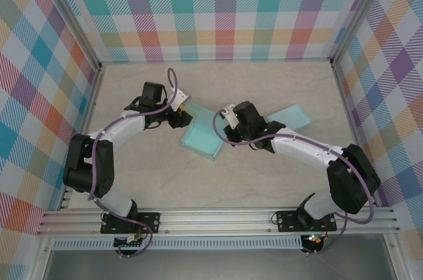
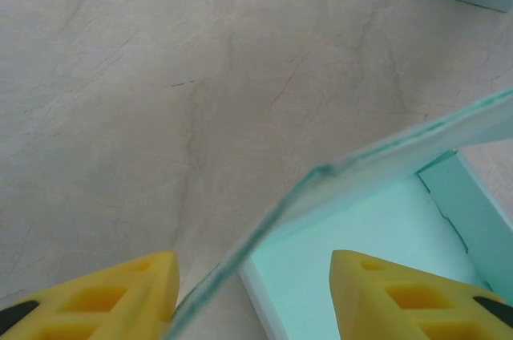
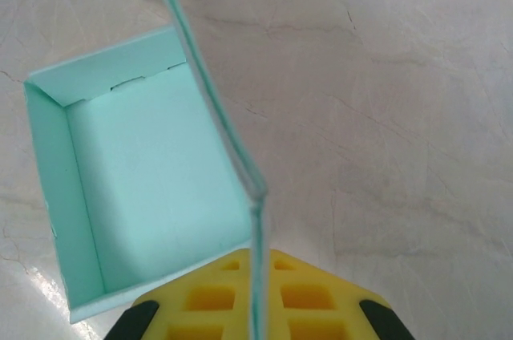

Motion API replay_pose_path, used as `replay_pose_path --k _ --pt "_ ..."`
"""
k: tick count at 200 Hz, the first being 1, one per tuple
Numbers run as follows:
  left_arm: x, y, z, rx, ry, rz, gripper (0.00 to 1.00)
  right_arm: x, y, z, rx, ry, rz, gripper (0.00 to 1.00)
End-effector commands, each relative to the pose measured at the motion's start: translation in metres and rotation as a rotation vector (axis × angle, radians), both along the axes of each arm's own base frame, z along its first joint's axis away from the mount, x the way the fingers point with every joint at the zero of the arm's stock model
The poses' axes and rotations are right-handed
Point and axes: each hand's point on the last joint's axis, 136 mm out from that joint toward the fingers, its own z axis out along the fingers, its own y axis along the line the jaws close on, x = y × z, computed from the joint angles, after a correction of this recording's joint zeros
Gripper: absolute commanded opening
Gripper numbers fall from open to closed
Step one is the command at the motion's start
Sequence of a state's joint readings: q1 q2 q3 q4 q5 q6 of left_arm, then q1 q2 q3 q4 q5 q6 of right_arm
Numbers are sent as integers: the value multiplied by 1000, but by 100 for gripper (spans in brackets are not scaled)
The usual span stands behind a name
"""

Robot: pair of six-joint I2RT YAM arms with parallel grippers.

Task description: Fold the paper box

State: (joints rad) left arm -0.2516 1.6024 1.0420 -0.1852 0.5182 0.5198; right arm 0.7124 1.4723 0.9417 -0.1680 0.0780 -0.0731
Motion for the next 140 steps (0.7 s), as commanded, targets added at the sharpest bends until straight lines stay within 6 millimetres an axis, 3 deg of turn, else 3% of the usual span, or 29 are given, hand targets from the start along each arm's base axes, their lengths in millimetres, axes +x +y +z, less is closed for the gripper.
replay_pose_path --k 1,19,42,71,100,140 --pt "-5 6 8 16 -18 -3 48 9 15 19 56 -44 110 7" --pt "-5 4 10 6 -22 -9 47 13 15 18 58 -37 121 7" --pt "-4 2 11 -13 -8 -12 31 20 13 14 47 -28 106 8" --pt "-4 2 8 -16 13 23 19 27 11 12 37 -32 68 8" --pt "-1 6 6 56 -21 130 11 37 8 12 35 -37 7 8" --pt "5 16 20 44 -61 393 3 49 0 13 49 -26 -119 10"
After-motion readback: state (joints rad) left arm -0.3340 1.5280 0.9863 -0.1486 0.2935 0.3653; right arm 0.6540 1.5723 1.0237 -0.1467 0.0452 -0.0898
